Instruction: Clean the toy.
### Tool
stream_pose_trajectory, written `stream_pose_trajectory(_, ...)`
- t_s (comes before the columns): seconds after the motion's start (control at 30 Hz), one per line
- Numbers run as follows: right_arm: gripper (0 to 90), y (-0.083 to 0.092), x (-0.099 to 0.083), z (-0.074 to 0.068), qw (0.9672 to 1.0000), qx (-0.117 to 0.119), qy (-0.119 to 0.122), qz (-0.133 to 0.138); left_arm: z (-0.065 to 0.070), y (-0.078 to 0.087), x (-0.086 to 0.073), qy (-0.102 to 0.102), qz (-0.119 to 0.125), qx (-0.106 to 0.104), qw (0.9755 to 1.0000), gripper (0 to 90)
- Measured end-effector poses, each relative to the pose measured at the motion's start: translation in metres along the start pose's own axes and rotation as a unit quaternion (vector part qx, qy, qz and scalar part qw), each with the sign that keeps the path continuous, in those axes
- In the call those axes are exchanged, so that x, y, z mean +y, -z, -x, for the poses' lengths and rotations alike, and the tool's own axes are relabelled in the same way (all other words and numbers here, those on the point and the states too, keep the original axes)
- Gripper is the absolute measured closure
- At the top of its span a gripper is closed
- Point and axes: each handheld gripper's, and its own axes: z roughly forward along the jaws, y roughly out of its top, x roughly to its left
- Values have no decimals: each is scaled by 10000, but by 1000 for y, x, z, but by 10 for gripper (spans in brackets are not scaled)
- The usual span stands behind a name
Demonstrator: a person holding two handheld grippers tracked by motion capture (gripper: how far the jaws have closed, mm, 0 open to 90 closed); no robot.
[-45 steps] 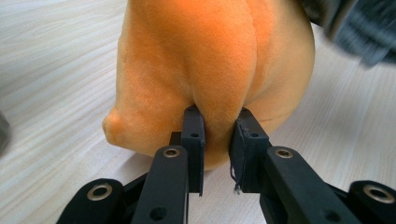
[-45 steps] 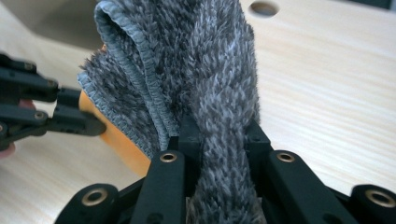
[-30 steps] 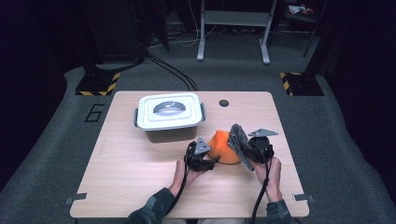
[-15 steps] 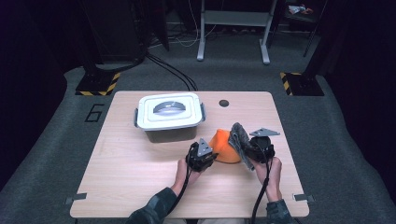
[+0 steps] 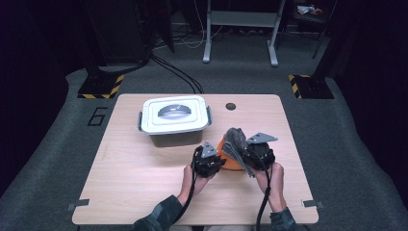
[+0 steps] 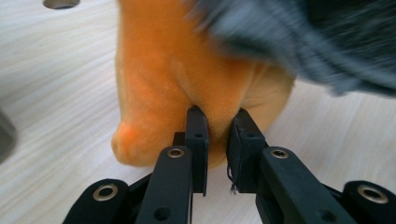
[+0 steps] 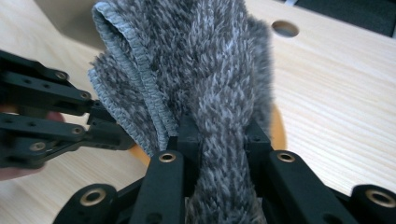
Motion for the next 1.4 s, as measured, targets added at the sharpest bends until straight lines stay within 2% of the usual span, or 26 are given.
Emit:
stream_pose_trajectory(0.03,747,0,0,0,10000,0,0,0,0,-1,-1,-24,-33,0,10000,797)
stream_pose_trajectory(0.07,748,-9,-1,-4,9999,-128,18,-77,-1,-3,-4,14,-80,-13,10000,797)
stream_pose_trajectory(0.13,748,-12,-1,-3,9999,-130,55,-64,-2,-4,-5,46,-63,5,10000,796)
stream_pose_trajectory(0.3,749,-17,-2,1,9999,-88,-73,-60,-7,-6,-7,122,-58,-27,9999,796)
stream_pose_trajectory(0.43,748,-17,-5,6,9998,-96,-157,-72,-10,-8,-7,100,-69,-38,9999,793)
stream_pose_trajectory(0.57,747,-17,-11,15,9997,-107,-204,-84,-11,-8,-7,80,-77,-88,9999,790)
stream_pose_trajectory(0.6,747,-17,-13,19,9994,-150,-286,-109,-12,-8,-7,84,-87,-101,9999,789)
stream_pose_trajectory(0.77,747,-19,-21,30,9989,-190,-405,-138,-12,-9,-8,138,-39,-125,9998,788)
stream_pose_trajectory(0.87,747,-21,-27,38,9976,-244,-607,-235,-13,-9,-9,164,-4,-139,9998,787)
stream_pose_trajectory(1.17,747,-31,-41,52,9952,-311,-811,-456,-14,-9,-9,114,1,-109,9999,783)
stream_pose_trajectory(1.2,746,-34,-44,55,9941,-317,-872,-558,-14,-10,-9,120,-8,-108,9999,783)
stream_pose_trajectory(1.4,746,-45,-52,63,9920,-300,-972,-746,-14,-10,-10,119,-20,-113,9999,783)
